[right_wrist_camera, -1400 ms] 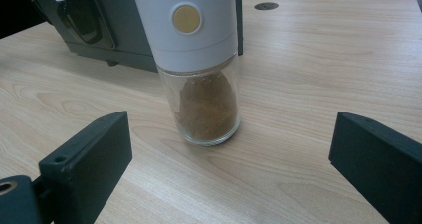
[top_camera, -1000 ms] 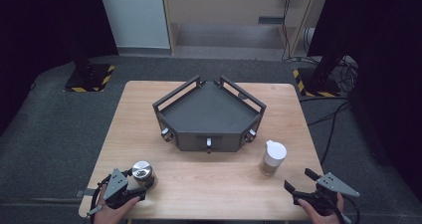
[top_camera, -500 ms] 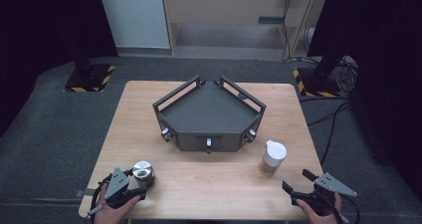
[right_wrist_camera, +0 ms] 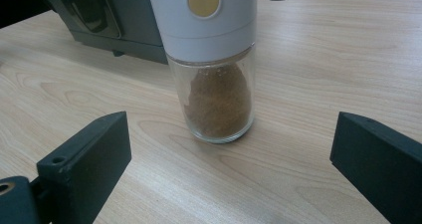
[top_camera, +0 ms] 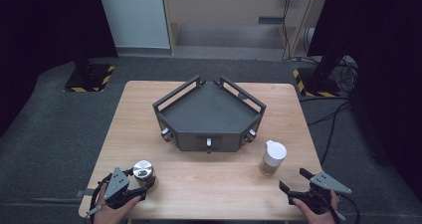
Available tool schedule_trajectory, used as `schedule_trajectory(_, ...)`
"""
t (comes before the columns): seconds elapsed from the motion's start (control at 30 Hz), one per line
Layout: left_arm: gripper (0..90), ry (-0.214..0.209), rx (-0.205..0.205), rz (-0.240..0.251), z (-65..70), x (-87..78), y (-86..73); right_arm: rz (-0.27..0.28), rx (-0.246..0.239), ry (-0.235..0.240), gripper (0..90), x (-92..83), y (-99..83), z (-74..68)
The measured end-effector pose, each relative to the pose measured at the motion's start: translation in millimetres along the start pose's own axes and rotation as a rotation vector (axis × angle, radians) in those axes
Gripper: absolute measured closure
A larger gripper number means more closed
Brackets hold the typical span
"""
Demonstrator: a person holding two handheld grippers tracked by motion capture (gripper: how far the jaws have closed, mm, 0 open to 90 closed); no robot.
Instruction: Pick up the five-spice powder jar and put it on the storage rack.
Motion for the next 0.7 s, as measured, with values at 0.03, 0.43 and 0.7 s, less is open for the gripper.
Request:
schedule_trajectory(0.03, 29.9, -0.001, -0.002, 0.003, 0.1, -0.6, 0.5, -0.001, -0.003, 0.001, 3.1, 0.1, 0.2, 0.0)
schedule_trajectory(0.43, 29.9, -0.002, -0.001, 0.001, 1.8, -3.7, 4.8, 0.004, -0.006, 0.004, 3.1, 0.3, 1.0, -1.9)
schedule_trajectory(0.7, 29.9, -0.006, -0.001, 0.005, 2.1, -4.7, 7.2, 0.005, -0.003, 0.002, 3.1, -0.2, 0.5, -0.7)
Point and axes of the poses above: each handheld gripper's, and its own axes: x roughly forward along the jaws, y roughly out of its top, z roughly to its right, the point moved 4 cm from there along x, roughly forward along the jaws, and after that the axes turned 3 degrees about z, right-handed, at the moved point
